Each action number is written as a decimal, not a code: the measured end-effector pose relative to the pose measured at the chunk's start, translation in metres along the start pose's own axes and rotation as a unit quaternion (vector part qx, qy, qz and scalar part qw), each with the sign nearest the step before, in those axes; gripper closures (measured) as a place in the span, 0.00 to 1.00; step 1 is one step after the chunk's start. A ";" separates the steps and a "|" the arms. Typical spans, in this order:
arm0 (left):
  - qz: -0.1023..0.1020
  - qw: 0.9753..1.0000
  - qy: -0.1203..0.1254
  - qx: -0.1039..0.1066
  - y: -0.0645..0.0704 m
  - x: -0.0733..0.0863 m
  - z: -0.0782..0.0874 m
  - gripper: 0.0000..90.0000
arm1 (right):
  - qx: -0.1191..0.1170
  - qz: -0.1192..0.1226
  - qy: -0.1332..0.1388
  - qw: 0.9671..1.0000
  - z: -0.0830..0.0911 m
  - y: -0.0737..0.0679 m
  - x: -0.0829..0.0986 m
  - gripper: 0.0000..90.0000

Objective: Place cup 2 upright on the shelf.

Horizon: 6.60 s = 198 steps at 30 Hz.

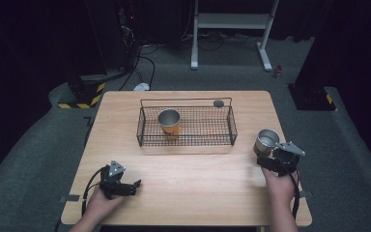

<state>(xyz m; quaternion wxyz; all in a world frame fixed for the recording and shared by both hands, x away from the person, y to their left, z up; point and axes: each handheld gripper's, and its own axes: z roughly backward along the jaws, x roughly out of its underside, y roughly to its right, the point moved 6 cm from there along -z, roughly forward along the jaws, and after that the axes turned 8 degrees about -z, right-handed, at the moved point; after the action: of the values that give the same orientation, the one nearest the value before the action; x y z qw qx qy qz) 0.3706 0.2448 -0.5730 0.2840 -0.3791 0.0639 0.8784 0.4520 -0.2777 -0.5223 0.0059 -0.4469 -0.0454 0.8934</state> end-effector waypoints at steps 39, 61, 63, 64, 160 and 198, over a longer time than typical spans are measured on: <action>-0.001 1.000 0.001 0.001 0.000 0.000 0.000 0.01 | -0.017 -0.013 0.015 1.000 -0.042 -0.001 -0.019 0.16; -0.003 1.000 0.000 0.001 -0.001 0.000 0.000 0.00 | -0.035 0.007 0.031 0.999 -0.024 -0.015 -0.011 0.20; -0.003 1.000 0.000 0.001 -0.001 0.000 0.000 0.00 | -0.037 0.010 0.035 0.999 -0.021 -0.017 -0.011 0.20; -0.002 1.000 0.000 0.001 -0.001 0.000 0.000 0.00 | -0.038 0.014 0.037 0.999 -0.020 -0.017 -0.011 0.20; -0.003 1.000 0.002 0.000 -0.001 0.000 0.000 0.01 | -0.146 0.082 0.083 0.982 0.019 -0.172 -0.080 0.20; -0.001 1.000 0.003 0.001 -0.001 0.000 0.000 0.01 | -0.124 0.090 0.042 0.987 -0.046 -0.211 -0.117 0.21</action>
<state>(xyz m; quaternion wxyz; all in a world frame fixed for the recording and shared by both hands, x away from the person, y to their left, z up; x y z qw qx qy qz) 0.3714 0.2452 -0.5730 0.2851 -0.3820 0.0649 0.8767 0.5523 -0.0700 -0.4380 -0.1277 -0.4839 -0.1152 0.8580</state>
